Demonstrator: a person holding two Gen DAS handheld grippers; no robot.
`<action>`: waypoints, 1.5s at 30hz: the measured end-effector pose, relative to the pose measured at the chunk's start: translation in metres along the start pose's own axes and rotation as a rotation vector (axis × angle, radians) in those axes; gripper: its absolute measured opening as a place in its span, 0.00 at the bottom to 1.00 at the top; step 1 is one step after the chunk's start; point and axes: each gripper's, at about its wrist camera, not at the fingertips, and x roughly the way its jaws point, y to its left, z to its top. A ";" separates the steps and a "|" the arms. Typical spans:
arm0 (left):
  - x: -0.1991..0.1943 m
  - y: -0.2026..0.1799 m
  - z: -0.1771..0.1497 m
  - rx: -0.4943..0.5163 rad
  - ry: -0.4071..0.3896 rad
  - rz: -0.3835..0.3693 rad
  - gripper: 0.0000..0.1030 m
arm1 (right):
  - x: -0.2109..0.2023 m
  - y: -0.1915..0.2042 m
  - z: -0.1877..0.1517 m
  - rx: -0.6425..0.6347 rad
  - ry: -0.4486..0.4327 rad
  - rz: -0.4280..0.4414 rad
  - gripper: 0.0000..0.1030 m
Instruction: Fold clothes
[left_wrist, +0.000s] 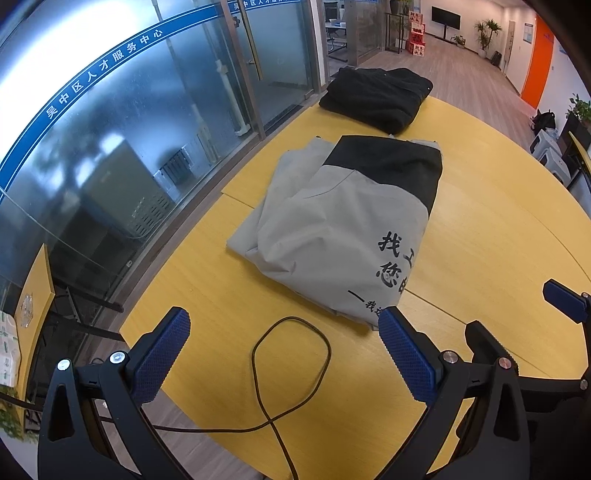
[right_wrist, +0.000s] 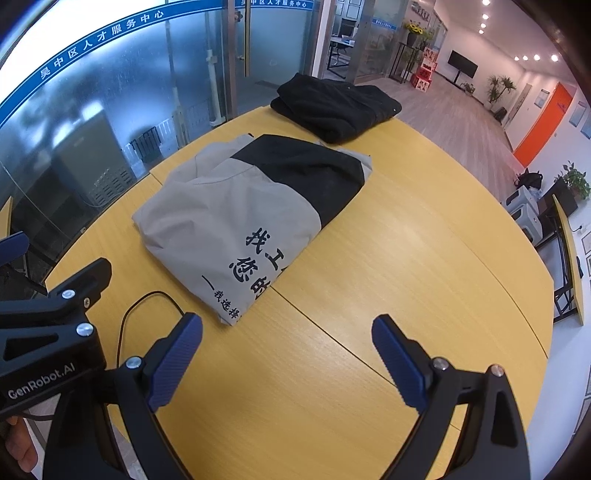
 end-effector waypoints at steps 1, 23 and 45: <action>0.001 0.001 0.000 0.002 -0.001 0.001 1.00 | 0.001 0.001 0.001 0.000 0.002 0.000 0.93; 0.028 0.018 0.015 0.027 0.017 0.017 1.00 | 0.020 0.012 0.012 0.017 0.037 -0.019 0.93; 0.081 0.041 0.019 0.053 0.066 0.010 1.00 | 0.069 0.047 0.017 0.015 0.097 0.004 0.93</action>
